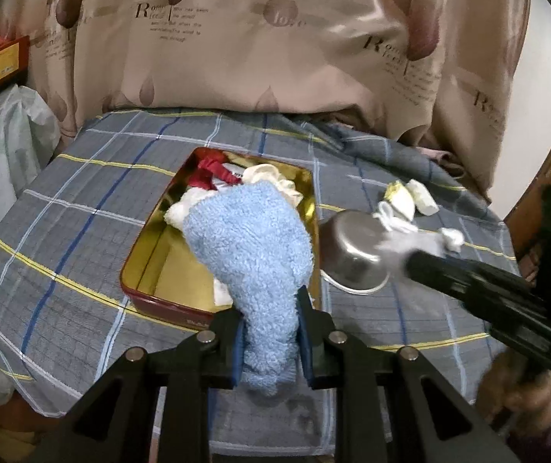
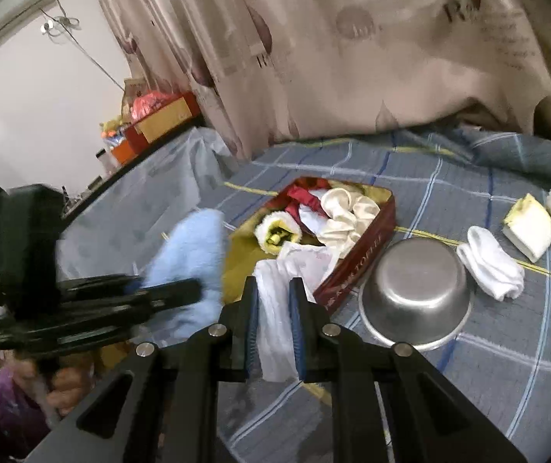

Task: Organize soft objects
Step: 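Carry the blue towel into the gold tin with left while right carries white cloth toward it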

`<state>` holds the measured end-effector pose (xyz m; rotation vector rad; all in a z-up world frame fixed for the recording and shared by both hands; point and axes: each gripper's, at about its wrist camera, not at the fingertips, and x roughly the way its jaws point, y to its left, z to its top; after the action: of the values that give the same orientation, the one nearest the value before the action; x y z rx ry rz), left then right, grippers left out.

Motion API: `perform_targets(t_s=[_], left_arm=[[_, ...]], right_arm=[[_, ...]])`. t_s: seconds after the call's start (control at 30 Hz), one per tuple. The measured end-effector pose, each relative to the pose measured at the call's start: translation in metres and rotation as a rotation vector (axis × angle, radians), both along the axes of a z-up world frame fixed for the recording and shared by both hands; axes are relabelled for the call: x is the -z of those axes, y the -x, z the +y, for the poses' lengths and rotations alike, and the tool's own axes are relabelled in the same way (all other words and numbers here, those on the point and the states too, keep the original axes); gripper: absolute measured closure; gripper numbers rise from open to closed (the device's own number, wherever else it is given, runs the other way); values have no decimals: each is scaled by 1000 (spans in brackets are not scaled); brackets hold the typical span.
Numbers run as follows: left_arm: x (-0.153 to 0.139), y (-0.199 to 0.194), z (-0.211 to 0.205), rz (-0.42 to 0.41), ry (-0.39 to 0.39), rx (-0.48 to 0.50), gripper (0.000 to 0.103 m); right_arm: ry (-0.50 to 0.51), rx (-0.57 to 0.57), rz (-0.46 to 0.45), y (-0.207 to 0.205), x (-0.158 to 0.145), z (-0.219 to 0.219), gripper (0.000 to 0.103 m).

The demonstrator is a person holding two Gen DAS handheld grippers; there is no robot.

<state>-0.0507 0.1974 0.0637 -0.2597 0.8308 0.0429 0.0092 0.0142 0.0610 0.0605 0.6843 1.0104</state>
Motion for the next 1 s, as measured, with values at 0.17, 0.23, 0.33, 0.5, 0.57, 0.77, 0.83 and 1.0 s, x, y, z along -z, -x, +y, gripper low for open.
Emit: perform_targets(t_s=[0.17, 0.23, 0.33, 0.5, 0.57, 0.77, 0.83, 1.0], left_arm=[[4, -12, 7, 7, -28, -6, 81], [4, -17, 9, 5, -46, -9, 81], [4, -22, 10, 1, -60, -4, 81], [8, -34, 11, 0, -100, 6, 81], [10, -40, 12, 0, -122, 13, 81], [21, -59, 20, 7, -170, 20, 79], [26, -64, 24, 14, -184, 22, 79], [39, -78, 36, 34, -217, 39, 79]], right_arm=[[-8, 25, -50, 22, -10, -6, 89], [-4, 26, -62, 27, -13, -5, 89], [-9, 25, -65, 28, -14, -4, 89], [-22, 24, -61, 29, -14, -7, 89], [-19, 23, -64, 31, -14, -6, 89], [-20, 22, -52, 31, -11, -5, 89], [-19, 23, -49, 31, -11, -6, 89], [-21, 27, -37, 29, -9, -5, 89]])
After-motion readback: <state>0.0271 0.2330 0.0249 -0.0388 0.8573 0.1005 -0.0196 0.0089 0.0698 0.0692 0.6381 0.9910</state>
